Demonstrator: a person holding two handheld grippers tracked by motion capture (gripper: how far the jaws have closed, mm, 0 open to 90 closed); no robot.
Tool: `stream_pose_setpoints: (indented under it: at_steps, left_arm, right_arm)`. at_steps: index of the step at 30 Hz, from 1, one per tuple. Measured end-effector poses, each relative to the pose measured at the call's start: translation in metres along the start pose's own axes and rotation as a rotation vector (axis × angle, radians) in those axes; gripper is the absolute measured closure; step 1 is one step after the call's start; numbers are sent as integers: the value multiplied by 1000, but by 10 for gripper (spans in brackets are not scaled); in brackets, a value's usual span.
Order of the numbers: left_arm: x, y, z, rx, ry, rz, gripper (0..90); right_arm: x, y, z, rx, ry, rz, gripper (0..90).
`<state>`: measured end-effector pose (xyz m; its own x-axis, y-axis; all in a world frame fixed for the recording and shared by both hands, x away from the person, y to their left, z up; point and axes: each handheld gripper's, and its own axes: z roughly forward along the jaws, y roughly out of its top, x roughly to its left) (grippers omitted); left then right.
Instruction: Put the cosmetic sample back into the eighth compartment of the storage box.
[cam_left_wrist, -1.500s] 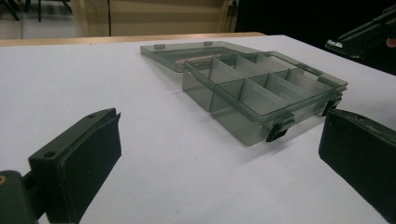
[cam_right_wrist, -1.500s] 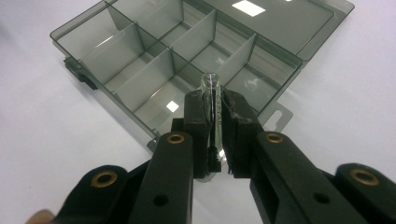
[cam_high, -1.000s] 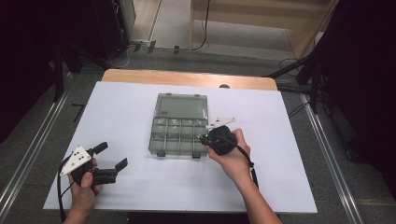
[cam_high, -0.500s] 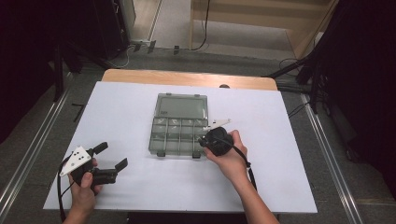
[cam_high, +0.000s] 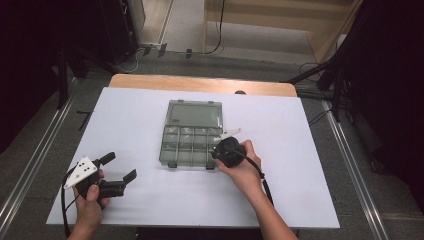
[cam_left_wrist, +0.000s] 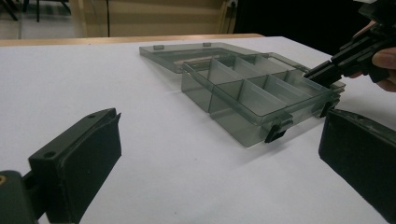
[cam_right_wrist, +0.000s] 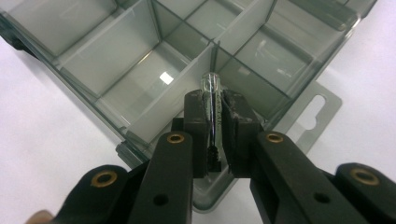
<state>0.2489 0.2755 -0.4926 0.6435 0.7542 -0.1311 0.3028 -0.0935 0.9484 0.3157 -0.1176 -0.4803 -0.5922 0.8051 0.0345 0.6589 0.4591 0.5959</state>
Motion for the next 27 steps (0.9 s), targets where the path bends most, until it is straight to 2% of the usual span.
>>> stream_pose_setpoints:
  at_steps: [4, 9, 13, 16, 18, 19, 21, 23, 24, 27]
  left_arm:
    - [0, 0, 0, 0, 1, 0, 0]
    - [0, 0, 1, -1, 3, 5, 0]
    - [-2, 1, 2, 6, 6, 15, 0]
    - [-3, 1, 3, 10, 7, 21, 0]
    - [-3, 1, 4, 13, 10, 22, 0]
    - [-3, 1, 5, 16, 12, 22, 0]
    - [-3, 1, 5, 18, 14, 18, 0]
    - [-3, 2, 5, 20, 18, 18, 0]
    - [-4, 2, 6, 25, 34, 34, 0]
    - [-10, 4, 10, 53, 36, 83, 0]
  right_arm:
    - [0, 1, 3, 10, 11, -1, 805]
    - [-1, 5, -8, -26, 19, 14, 630]
    - [-3, 10, -23, -53, 48, 3, 388]
    - [-3, 14, -32, -73, 45, 1, 180]
    - [-6, 16, -38, -87, 42, 23, 30]
    - [-8, 17, -40, -91, 48, 41, 0]
    - [-11, 18, -42, -93, 55, 45, 0]
    - [-15, 17, -45, -94, 63, 69, 0]
    - [-17, 17, -46, -90, 62, 72, 0]
    - [-23, 16, -49, -83, 51, 89, 0]
